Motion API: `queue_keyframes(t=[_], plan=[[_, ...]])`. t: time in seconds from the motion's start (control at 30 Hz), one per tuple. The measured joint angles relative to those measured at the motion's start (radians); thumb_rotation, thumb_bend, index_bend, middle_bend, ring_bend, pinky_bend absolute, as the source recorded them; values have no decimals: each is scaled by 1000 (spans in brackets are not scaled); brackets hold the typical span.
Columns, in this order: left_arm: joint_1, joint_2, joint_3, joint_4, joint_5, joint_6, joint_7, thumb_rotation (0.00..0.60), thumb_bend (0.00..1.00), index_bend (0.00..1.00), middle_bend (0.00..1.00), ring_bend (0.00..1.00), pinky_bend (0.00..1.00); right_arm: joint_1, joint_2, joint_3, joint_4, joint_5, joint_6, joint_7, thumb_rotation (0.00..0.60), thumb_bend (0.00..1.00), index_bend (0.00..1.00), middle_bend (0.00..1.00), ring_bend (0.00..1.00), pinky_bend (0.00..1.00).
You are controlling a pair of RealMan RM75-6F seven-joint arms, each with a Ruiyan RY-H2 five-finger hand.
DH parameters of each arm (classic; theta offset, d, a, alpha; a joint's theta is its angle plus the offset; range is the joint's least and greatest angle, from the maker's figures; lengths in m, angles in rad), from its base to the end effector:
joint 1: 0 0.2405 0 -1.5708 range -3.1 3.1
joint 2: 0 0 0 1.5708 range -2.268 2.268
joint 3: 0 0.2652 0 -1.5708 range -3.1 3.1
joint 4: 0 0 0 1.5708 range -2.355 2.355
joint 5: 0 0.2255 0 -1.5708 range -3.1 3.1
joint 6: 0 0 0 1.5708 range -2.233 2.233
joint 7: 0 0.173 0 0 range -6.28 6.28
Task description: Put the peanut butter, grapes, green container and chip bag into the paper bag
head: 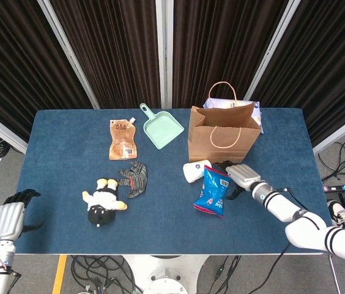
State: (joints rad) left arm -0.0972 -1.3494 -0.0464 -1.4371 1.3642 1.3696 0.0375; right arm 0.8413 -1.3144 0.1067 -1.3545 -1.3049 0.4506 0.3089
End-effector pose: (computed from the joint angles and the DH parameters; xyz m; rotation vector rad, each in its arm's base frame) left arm -0.3610 0.2135 0.0747 -1.3318 -1.0653 -0.7875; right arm -0.2136 -0.4062 -0.0131 2.0170 -1.3791 0.6319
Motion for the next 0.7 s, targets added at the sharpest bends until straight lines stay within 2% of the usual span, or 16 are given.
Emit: queue_keyframes(t=[0.2, 0.37, 0.53, 0.63, 0.7], plan=[[1, 0, 0, 2, -2, -2, -2, 600, 79, 352, 338, 256, 280, 34, -32, -1, 32, -5, -63, 38, 600, 37, 0, 141, 14, 173], [2, 0, -1, 6, -6, -3, -5, 600, 79, 352, 337, 256, 280, 13, -33, 2, 17, -38, -12, 89, 600, 38, 0, 237, 93, 261], [0, -1, -1, 7, -1, -4, -8, 600, 80, 352, 337, 256, 280, -5, -43, -4, 24, -81, 8, 187, 600, 38, 0, 236, 105, 295], [1, -1, -1, 7, 0, -1, -8, 600, 80, 352, 337, 255, 280, -12, -71, -7, 51, -94, 26, 231, 600, 53, 24, 288, 158, 402], [5, 0, 0, 6, -2, 2, -8, 600, 80, 352, 337, 256, 280, -18, -97, -10, 78, -103, 49, 239, 600, 109, 99, 329, 209, 483]])
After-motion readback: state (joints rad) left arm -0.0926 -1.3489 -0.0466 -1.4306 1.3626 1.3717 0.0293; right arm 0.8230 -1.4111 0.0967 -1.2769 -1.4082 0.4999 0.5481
